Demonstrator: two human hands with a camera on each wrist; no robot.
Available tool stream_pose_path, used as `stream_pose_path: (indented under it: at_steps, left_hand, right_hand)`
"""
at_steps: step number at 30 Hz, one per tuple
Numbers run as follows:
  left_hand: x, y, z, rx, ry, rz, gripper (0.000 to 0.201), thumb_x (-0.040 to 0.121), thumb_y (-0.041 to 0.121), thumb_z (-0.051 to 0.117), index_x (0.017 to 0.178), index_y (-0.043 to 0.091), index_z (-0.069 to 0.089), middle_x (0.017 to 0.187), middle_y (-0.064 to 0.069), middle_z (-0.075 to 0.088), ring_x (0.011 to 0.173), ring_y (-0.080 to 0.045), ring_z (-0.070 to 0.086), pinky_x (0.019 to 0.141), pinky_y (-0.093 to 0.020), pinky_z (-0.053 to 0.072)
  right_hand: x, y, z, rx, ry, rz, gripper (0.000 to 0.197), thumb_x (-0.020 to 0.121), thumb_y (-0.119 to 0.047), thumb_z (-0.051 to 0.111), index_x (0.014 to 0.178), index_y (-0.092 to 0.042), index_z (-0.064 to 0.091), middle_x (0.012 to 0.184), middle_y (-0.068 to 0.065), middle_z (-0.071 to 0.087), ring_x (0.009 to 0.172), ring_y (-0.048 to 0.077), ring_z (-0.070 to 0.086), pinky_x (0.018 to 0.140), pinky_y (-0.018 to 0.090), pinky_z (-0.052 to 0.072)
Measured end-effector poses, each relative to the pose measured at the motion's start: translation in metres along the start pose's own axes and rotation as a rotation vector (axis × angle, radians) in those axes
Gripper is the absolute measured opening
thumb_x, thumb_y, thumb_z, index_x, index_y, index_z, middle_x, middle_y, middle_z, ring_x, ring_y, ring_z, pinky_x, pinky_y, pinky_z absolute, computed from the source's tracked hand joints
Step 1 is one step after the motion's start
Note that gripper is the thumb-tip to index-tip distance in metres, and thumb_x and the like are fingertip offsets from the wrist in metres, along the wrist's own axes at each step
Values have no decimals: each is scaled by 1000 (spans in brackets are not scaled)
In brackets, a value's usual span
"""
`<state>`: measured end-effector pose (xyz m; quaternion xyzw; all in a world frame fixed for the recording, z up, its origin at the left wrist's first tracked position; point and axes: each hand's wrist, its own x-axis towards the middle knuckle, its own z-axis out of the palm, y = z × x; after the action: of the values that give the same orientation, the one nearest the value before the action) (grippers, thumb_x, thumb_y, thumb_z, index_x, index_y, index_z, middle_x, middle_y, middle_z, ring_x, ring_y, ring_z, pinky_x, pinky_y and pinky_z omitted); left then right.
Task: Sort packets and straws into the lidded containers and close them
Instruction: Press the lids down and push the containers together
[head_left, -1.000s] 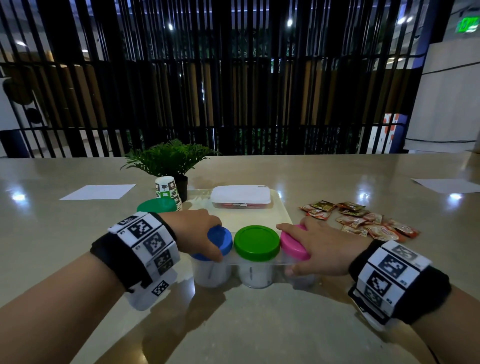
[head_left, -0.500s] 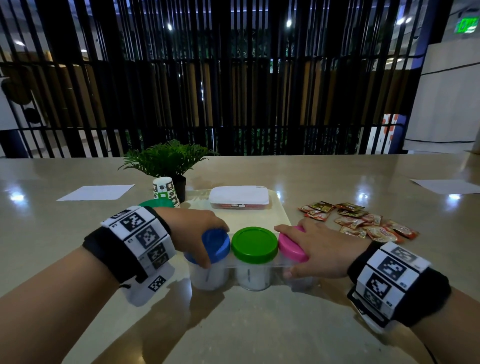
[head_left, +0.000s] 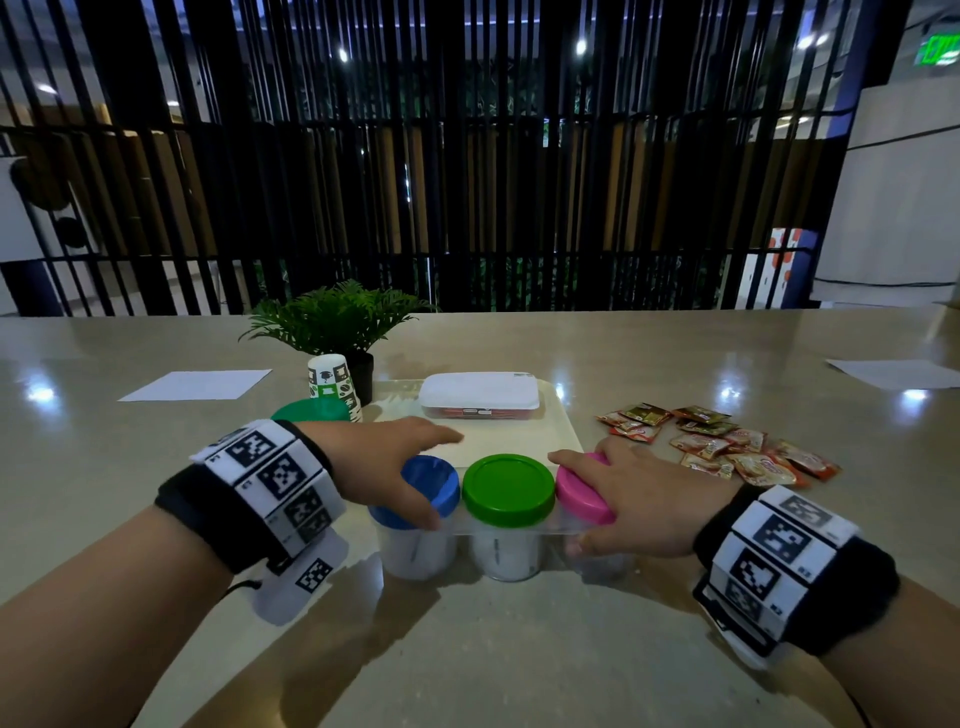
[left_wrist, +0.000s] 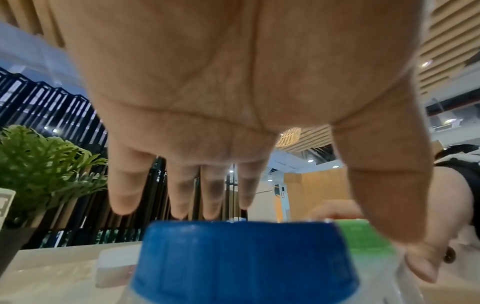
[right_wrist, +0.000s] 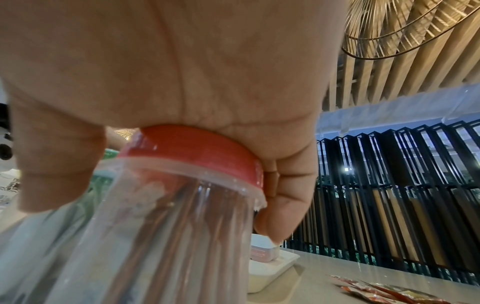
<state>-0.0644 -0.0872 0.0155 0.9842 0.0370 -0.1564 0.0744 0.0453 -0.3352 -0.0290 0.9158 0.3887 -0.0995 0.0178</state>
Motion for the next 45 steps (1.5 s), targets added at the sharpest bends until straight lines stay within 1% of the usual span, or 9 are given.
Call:
stream_pose_path:
  at_steps: [5, 11, 13, 16, 20, 24, 33, 39, 45]
  left_hand:
    - [-1, 1, 0, 74, 147, -77, 122, 53, 94, 37, 154, 32, 10, 155, 2, 22, 140, -20, 29, 113, -40, 30]
    - [6, 10, 14, 216, 93, -177, 94, 74, 84, 46, 146, 24, 33, 138, -1, 47, 120, -22, 50, 100, -40, 44]
    - [6, 11, 15, 142, 66, -112, 79, 84, 64, 59, 148, 27, 29, 144, 1, 41, 126, -20, 46, 104, -38, 42]
    - [2, 9, 10, 16, 20, 45, 95, 85, 39, 71, 154, 32, 6, 159, 9, 18, 144, -12, 23, 114, -30, 28]
    - [0, 11, 8, 25, 137, 85, 104, 81, 62, 63, 155, 32, -2, 162, 8, 6, 146, -12, 15, 116, -30, 19]
    - [2, 15, 12, 150, 140, -84, 92, 80, 76, 47, 153, 31, 14, 152, -1, 29, 136, -23, 37, 110, -39, 34]
    - [4, 10, 12, 114, 20, 51, 74, 90, 37, 65, 151, 31, 26, 150, 7, 30, 133, -15, 37, 108, -34, 37]
    - [7, 9, 26, 73, 77, -1, 113, 68, 66, 73, 153, 35, 5, 156, 7, 14, 141, -17, 26, 113, -36, 32]
    - [16, 15, 48, 133, 169, -81, 106, 68, 65, 74, 150, 38, 12, 145, 2, 30, 130, -21, 35, 107, -39, 39]
  right_hand:
    - [-1, 0, 0, 1, 1, -4, 98, 74, -72, 58, 146, -48, -5, 142, 1, 22, 128, 25, 31, 103, 44, 39]
    - [-2, -1, -1, 0, 0, -2, 98, 74, -72, 58, 146, -47, -5, 144, 2, 21, 130, 25, 30, 104, 44, 39]
    - [-3, -1, -1, -4, 2, -5, 98, 75, -72, 58, 146, -47, -5, 144, 2, 21, 129, 25, 29, 104, 44, 39]
    - [-3, -1, -1, -6, 0, -7, 97, 76, -71, 58, 147, -46, -4, 144, 1, 21, 130, 25, 29, 104, 43, 38]
    - [-3, -2, -1, -6, -1, -8, 97, 76, -70, 58, 147, -46, -4, 144, 2, 21, 129, 25, 30, 104, 43, 39]
    - [-2, -1, 0, -2, 3, -6, 98, 74, -71, 58, 146, -47, -4, 144, 2, 21, 129, 25, 30, 104, 43, 39]
    - [-1, 0, 1, -7, 16, -13, 97, 74, -73, 57, 146, -47, -4, 142, 1, 23, 128, 24, 31, 102, 43, 39]
    - [-3, -1, -1, -18, 11, -22, 97, 76, -72, 56, 147, -45, -3, 142, 3, 23, 127, 24, 32, 102, 42, 40]
    - [-3, 0, 0, -33, 14, -50, 96, 76, -74, 53, 148, -43, -3, 143, 3, 24, 128, 27, 32, 102, 42, 40]
